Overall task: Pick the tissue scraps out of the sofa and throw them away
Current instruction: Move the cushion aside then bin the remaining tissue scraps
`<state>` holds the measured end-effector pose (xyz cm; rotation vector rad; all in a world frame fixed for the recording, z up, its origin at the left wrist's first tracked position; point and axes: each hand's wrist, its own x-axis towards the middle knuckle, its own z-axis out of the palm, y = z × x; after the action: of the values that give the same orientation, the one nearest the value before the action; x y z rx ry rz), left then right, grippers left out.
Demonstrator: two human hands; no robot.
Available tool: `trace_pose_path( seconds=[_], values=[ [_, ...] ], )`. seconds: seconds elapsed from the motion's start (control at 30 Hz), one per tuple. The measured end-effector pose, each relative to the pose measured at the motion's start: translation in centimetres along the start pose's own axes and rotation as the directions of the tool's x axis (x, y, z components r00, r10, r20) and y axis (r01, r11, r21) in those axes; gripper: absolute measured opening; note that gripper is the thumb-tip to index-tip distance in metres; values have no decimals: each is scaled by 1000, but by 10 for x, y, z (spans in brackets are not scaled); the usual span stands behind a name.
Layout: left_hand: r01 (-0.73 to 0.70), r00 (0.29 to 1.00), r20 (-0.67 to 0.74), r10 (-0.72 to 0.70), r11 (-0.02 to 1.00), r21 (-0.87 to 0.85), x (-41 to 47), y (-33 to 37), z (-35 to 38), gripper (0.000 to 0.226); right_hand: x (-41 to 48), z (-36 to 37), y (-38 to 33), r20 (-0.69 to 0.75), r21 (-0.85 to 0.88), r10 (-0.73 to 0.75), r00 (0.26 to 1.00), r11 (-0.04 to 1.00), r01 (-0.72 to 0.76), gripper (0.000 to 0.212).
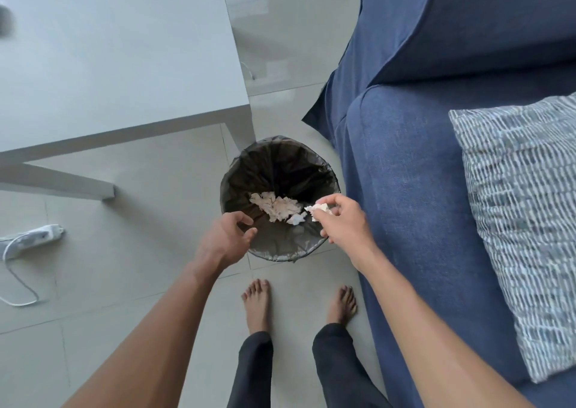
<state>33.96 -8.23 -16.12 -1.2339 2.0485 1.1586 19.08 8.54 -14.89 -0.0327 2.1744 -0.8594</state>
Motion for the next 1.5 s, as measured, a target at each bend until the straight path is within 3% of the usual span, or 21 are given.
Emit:
trace_pose_path(
  seconds=[0.2, 0.37, 0.8, 0.97, 1.13, 1.2, 1.3, 1.4, 1.5],
  values=[
    [11, 1000, 2, -11, 1000, 9, -1, -16, -6, 24, 9, 15, -1, -77, -159, -34, 996, 987, 22, 22],
    [16, 1000, 0, -16, 1000, 5, 1, -23, -11, 22, 16, 23, -3, 22, -166, 33, 999, 986, -29, 36],
    [-19, 1000, -17, 20, 998, 65, 1, -17, -25, 22, 17, 25, -8, 70, -213, 45, 997, 977, -29, 35],
    [-115, 991, -55, 121, 988, 107, -2, 6, -25, 24, 10, 5, -17, 33, -222, -34, 999, 974, 40, 37],
    [-363, 860, -305, 409, 911, 196, -10, 62, -31, 42, -3, -41, -41, -79, -260, -305, 949, 925, 276, 46],
    [-451, 795, -341, 502, 865, 221, -13, 92, -33, 45, -11, -73, -54, -214, -257, -418, 883, 896, 362, 50],
    [-566, 719, -341, 606, 795, 218, -20, 145, -33, 51, -23, -137, -68, -450, -258, -520, 726, 854, 452, 53],
    [-640, 652, -302, 695, 718, 273, -25, 208, -20, 59, -26, -207, -60, -580, -337, -508, 637, 861, 380, 56],
    [-721, 583, -223, 782, 624, 301, -31, 269, 8, 63, -26, -270, -33, -628, -357, -405, 664, 909, 217, 61]
  ],
)
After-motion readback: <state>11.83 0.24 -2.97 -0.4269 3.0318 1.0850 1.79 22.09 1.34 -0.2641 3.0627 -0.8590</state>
